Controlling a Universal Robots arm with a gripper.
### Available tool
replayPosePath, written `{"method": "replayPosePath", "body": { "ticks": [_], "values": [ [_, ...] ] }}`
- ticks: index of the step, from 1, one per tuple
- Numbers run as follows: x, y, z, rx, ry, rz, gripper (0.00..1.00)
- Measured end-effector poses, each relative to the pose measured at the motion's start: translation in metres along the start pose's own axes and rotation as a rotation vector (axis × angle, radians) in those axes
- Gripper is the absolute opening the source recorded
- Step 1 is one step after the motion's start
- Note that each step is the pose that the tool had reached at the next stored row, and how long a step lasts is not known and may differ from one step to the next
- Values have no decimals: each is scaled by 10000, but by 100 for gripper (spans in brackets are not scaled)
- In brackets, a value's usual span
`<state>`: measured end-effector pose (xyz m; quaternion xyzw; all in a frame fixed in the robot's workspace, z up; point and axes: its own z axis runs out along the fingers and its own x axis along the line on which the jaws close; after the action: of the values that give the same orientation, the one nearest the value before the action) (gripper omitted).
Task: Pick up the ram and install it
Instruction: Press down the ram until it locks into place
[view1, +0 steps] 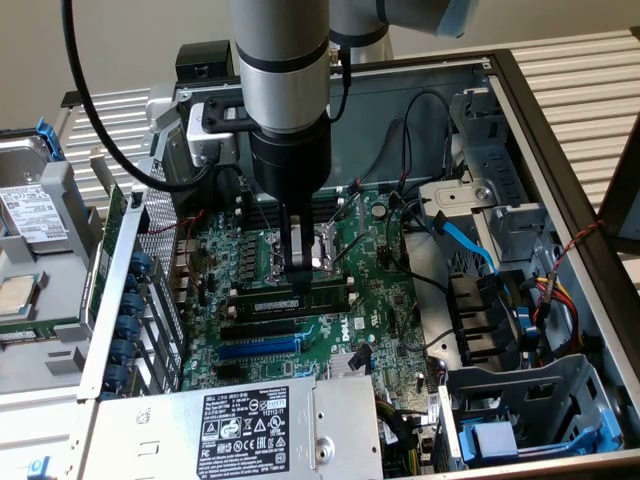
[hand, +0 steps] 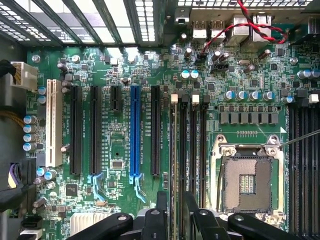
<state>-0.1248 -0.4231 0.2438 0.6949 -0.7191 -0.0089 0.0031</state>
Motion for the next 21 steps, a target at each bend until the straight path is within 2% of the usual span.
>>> {"method": "replayPosePath", "body": {
  "ticks": [6,7,9,21],
  "values": [
    [0,4,-8,-31,0,0,27],
    [0,5,-8,-36,1,0,25],
    [0,12,-8,-44,1,2,12],
    [-18,55,-4,-68,1,1,11]
  ]
}}
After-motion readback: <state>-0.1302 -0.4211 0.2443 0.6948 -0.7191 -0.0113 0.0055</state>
